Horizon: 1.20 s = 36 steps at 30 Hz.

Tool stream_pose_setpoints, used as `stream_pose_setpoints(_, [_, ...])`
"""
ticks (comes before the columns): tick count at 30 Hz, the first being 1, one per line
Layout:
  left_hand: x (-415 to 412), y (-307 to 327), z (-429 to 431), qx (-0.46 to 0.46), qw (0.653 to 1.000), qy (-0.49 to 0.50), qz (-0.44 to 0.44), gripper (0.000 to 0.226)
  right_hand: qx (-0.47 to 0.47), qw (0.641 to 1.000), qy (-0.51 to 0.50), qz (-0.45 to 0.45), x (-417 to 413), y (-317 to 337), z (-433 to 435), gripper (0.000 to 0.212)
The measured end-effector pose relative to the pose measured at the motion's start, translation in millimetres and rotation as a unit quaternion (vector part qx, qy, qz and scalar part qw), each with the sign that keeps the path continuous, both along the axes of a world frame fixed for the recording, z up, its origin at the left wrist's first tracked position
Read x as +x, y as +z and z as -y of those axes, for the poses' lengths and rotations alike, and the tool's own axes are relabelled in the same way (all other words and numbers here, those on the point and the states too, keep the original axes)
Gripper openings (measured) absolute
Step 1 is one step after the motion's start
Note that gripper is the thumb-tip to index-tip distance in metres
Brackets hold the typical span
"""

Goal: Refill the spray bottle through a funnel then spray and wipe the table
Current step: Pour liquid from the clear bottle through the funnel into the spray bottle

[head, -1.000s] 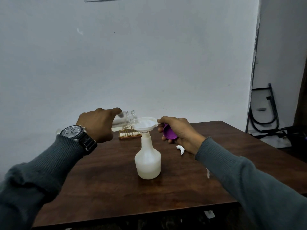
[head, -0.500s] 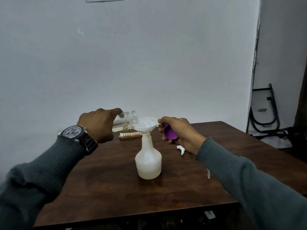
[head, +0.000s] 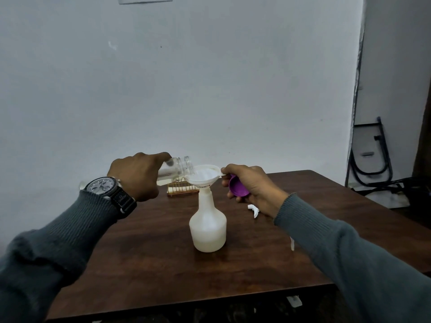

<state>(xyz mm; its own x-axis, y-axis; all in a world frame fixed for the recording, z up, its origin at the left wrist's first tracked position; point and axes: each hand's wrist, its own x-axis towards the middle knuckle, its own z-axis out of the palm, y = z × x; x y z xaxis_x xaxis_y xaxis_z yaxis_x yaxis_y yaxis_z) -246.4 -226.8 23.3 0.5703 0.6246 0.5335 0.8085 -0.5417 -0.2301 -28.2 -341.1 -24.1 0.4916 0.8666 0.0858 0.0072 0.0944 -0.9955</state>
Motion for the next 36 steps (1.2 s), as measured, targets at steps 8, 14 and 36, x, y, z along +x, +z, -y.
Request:
stream_pose_setpoints(8, [-1.5,-0.7,-1.0,-0.001,1.000,-0.001,0.001,0.065,0.003,1.000,0.002,-0.004,-0.2,0.4,-0.3,0.015])
stream_pose_setpoints(14, [-0.5,-0.7,-0.3,0.006,1.000,0.000,0.003,0.065,-0.001,1.000,0.000,-0.004,0.9,-0.7,-0.7,0.016])
stream_pose_setpoints(36, [-0.8,-0.4,-0.6,-0.004,1.000,-0.007,0.004,0.066,0.001,1.000,0.001,-0.010,2.6,-2.1,-1.8,0.020])
